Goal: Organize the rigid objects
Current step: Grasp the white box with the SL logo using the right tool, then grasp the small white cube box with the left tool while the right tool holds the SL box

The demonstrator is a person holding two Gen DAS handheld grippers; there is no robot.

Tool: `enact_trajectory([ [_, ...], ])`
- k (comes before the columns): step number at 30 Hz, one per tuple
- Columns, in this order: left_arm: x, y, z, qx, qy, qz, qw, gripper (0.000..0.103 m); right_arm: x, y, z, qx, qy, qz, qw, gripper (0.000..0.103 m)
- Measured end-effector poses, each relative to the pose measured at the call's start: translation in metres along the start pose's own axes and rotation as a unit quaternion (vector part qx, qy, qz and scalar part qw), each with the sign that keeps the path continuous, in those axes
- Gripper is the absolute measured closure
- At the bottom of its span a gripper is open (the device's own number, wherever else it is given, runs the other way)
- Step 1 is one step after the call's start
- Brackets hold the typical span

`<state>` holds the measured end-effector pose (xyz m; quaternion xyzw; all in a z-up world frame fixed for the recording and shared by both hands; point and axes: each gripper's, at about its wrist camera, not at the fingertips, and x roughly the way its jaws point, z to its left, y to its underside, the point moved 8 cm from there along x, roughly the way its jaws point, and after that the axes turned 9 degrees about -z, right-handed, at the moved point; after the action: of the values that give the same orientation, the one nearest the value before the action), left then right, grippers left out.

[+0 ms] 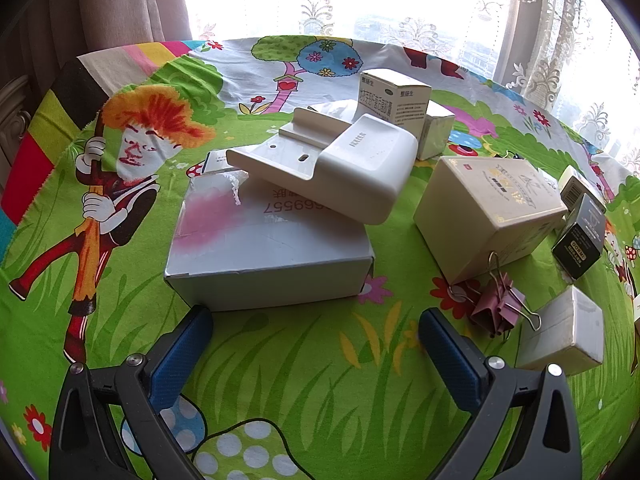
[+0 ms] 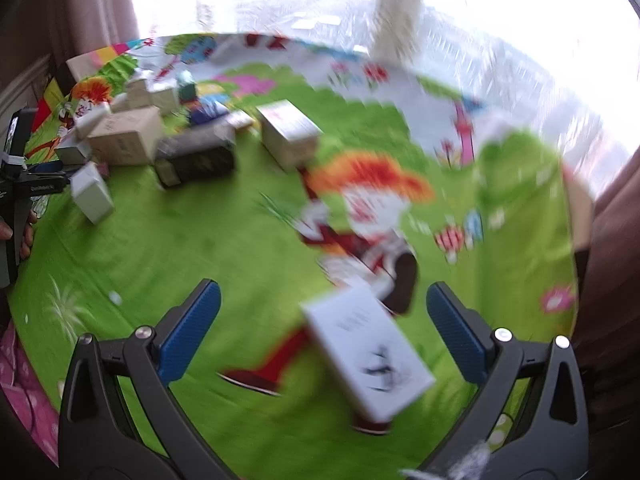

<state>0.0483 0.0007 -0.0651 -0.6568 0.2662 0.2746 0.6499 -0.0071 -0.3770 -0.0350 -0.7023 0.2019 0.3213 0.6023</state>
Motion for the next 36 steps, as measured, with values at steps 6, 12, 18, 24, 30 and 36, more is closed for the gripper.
enact_trajectory([
  [6, 0.000, 0.000, 0.000, 0.000, 0.000, 0.000, 1.0000, 0.000, 0.012, 0.034, -0.004, 0.010, -0.019, 0.023, 0.999, 0.016],
  [12, 0.000, 0.000, 0.000, 0.000, 0.000, 0.000, 1.0000, 0.000, 0.000, 0.055, 0.010, 0.038, -0.006, 0.016, 0.999, 0.057],
  [18, 0.000, 0.000, 0.000, 0.000, 0.000, 0.000, 1.0000, 0.000, -0.001, 0.036, 0.050, 0.087, -0.037, 0.004, 0.996, 0.057],
  [24, -0.012, 0.012, 0.001, 0.005, 0.005, 0.017, 0.9998, 0.000, 0.022, 0.018, 0.083, 0.083, -0.002, 0.013, 0.996, 0.057],
  [30, -0.059, 0.041, -0.043, 0.032, 0.098, 0.000, 0.9947, 0.000, 0.023, 0.020, 0.089, 0.073, 0.017, -0.017, 0.997, 0.054],
  [36, -0.072, 0.037, -0.110, 0.099, 0.141, -0.029, 0.9847, 0.001, 0.023, 0.019, 0.090, 0.073, 0.019, -0.022, 0.997, 0.050],
])
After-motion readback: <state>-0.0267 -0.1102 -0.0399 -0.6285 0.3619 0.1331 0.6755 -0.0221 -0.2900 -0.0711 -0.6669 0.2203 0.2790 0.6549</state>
